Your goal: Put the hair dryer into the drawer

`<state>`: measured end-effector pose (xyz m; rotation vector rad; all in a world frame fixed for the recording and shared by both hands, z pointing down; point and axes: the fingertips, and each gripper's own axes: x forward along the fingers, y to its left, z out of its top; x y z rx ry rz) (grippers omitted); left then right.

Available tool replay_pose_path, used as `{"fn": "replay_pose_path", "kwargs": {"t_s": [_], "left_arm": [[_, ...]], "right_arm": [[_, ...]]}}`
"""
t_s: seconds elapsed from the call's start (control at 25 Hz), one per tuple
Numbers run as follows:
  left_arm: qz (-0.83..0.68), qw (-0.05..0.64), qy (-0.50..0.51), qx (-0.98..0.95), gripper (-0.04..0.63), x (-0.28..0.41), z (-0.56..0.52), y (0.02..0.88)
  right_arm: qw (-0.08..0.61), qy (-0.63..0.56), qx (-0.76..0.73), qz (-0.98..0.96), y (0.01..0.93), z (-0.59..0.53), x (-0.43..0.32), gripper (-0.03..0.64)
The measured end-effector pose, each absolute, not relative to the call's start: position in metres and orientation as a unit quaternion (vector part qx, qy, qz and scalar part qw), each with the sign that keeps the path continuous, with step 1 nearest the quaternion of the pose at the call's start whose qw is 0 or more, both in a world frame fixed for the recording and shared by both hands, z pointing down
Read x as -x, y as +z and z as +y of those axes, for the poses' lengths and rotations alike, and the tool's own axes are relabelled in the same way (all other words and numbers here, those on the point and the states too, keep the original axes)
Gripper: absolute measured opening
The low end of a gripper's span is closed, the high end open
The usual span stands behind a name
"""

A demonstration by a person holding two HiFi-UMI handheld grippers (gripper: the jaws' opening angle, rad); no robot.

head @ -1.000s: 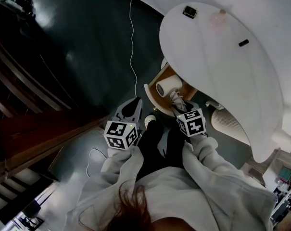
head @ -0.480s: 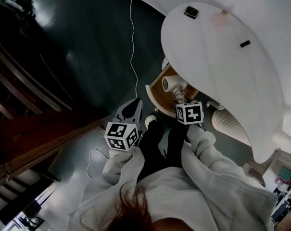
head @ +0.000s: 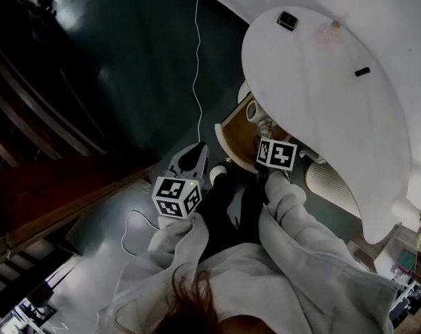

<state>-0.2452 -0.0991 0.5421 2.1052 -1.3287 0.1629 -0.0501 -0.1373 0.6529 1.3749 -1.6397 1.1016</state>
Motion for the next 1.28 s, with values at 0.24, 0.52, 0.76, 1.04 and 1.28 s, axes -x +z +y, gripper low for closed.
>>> {"fn": "replay_pose_path", "kwargs": {"t_s": [0.24,0.52,0.76,1.04,1.28], "left_arm": [[-0.512,0.323,0.062,-0.794,0.023,0.248,-0.098,0.545],[-0.521,0.331,0.07,-0.784,0.023,0.255,-0.093,0.552],[-0.526,0.334,0.075,-0.779,0.023,0.258,-0.089,0.555],[-0.529,0.338,0.085,-0.774,0.023,0.26,-0.083,0.559],[-0.537,0.344,0.092,-0.765,0.023,0.266,-0.077,0.564]], "right_arm": [[0.324,0.442,-0.575,-0.608,0.662,-0.153,0.047,0.25],[0.31,0.436,-0.584,-0.611,0.669,-0.171,0.05,0.25],[0.294,0.43,-0.623,-0.584,0.673,-0.177,0.041,0.25],[0.286,0.399,-0.661,-0.567,0.682,-0.192,0.03,0.25],[0.274,0.395,-0.664,-0.573,0.692,-0.203,0.032,0.25]]}}
